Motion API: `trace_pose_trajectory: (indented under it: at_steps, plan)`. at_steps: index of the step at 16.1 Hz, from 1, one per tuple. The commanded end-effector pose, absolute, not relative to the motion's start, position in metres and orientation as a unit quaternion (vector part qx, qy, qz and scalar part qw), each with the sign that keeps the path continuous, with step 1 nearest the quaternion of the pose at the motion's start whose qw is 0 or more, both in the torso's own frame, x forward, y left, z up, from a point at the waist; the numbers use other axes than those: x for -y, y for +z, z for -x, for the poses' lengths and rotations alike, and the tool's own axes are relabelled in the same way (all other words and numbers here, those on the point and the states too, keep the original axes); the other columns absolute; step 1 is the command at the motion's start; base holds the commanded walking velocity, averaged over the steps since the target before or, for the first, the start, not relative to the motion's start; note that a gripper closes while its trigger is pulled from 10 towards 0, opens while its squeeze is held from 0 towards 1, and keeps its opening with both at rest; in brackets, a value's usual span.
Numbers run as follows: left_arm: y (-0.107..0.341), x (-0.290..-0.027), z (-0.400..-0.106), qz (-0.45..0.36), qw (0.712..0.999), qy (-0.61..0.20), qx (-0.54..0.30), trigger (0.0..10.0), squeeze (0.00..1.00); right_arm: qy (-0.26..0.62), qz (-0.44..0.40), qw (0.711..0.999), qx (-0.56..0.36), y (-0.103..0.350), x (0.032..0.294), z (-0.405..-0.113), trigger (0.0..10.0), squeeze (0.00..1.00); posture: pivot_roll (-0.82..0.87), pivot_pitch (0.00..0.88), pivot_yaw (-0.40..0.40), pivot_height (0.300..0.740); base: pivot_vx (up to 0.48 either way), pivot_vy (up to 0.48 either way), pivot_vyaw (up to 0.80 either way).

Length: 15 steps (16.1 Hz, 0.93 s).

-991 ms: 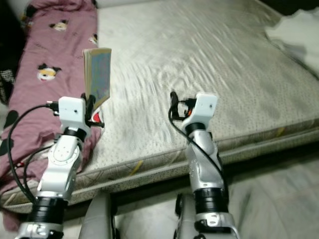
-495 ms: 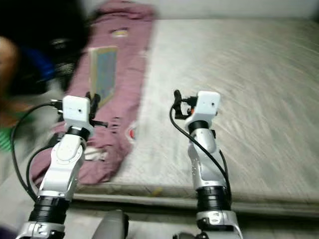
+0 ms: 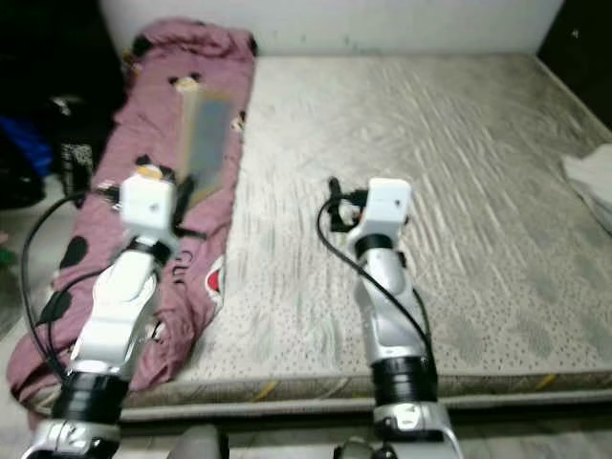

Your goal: Clean up the room

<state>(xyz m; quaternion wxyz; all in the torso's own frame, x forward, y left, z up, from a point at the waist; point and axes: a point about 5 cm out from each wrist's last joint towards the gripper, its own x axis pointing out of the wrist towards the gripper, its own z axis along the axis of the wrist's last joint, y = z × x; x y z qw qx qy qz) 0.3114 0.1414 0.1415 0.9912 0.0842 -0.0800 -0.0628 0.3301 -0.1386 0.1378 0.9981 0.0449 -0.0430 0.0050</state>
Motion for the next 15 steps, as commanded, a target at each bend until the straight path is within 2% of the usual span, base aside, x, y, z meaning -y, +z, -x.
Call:
trace_pose_trajectory:
  at_steps: [1,4,7,10,15]
  plan:
    - [0.1527,-0.1367,-0.3106,-0.079,0.989,-0.069,0.104,10.0,0.00,0.002,-0.044,0.998,0.045,0.1376,0.1405,-0.3290,10.0,0.00,0.01,0.000,0.030,0.740,0.000,0.000,0.00]
    - [0.1502,-0.1363,-0.3099,-0.070,0.990,-0.074,0.095,10.0,0.00,-0.003,-0.051,0.997,0.050,0.1376,0.1419,-0.3289,10.0,0.00,0.01,0.000,0.029,0.740,0.000,0.000,0.00]
    - [0.1497,-0.1354,-0.3101,-0.061,0.991,-0.081,0.092,10.0,0.00,-0.009,-0.051,0.998,0.040,0.1354,0.1433,-0.3306,10.0,0.00,0.01,0.000,0.030,0.740,0.000,-0.265,0.00]
    - [0.1499,-0.1342,-0.3099,-0.057,0.991,-0.084,0.091,10.0,0.00,-0.011,-0.052,0.998,0.040,0.1352,0.1436,-0.3302,10.0,0.00,0.00,0.000,0.031,0.740,0.000,-0.309,-0.64]
    - [0.1498,-0.1342,-0.3094,-0.055,0.991,-0.083,0.088,10.0,0.00,-0.007,-0.045,0.998,0.042,0.1351,0.1430,-0.3300,10.0,0.00,0.00,0.000,0.030,0.740,0.000,-0.333,0.00]
